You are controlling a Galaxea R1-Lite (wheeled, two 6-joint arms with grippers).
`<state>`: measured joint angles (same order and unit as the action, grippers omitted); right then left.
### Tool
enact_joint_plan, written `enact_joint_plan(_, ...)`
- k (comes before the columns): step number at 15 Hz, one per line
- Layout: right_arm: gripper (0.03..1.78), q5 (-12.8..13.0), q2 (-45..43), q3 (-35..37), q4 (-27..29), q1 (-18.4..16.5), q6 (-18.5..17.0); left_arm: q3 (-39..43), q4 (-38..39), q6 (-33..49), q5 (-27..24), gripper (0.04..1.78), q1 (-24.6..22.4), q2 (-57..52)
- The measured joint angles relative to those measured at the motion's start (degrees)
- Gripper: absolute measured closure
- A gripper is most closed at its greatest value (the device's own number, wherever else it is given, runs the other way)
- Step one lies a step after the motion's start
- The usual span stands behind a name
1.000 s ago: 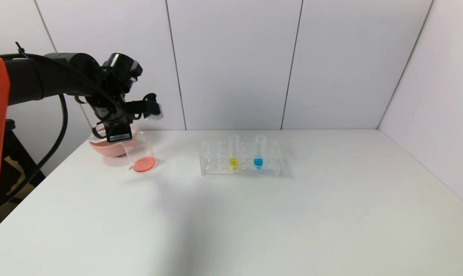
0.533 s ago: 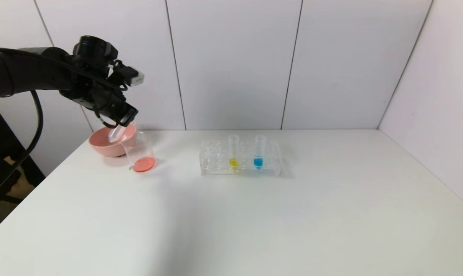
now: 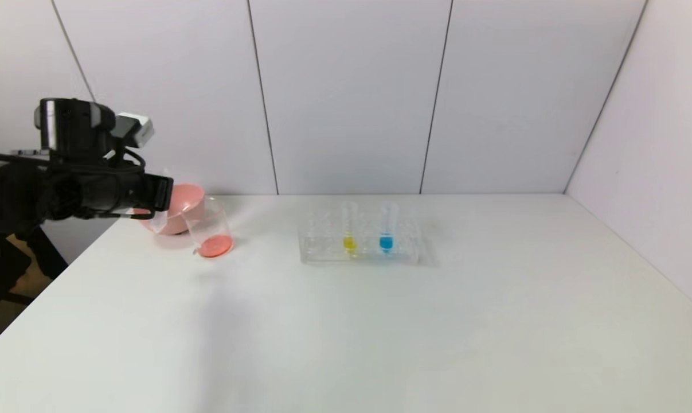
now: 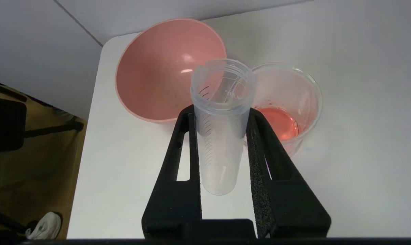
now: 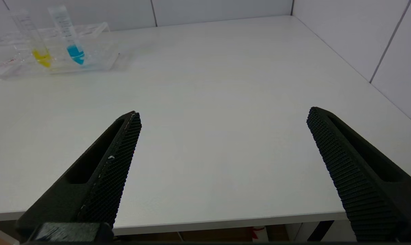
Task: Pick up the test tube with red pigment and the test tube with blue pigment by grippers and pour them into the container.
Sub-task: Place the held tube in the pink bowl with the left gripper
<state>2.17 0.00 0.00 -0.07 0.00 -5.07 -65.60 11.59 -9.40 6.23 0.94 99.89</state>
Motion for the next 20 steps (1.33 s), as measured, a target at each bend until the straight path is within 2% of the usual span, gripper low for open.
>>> enact_joint_plan(4, 0.04, 0.0, 0.0, 0.0, 0.0, 0.0, 0.0, 22.2, 26.2, 5.9, 3.1, 1.39, -2.2, -8.3)
enact_joint_plan(7, 0.04, 0.0, 0.0, 0.0, 0.0, 0.0, 0.0, 31.1, 41.9, 8.2, 3.8, 1.39, -3.3, -10.8)
enact_joint_plan(8, 0.04, 0.0, 0.0, 0.0, 0.0, 0.0, 0.0, 32.0, 44.2, 8.5, 3.8, 1.39, -3.6, -10.8)
enact_joint_plan(12, 0.04, 0.0, 0.0, 0.0, 0.0, 0.0, 0.0, 28.6, 45.0, 8.7, 3.7, 1.39, -5.1, -6.0)
enact_joint_plan(20, 0.04, 0.0, 0.0, 0.0, 0.0, 0.0, 0.0, 6.0, 44.7, 8.5, 3.8, 1.39, -6.9, 14.4)
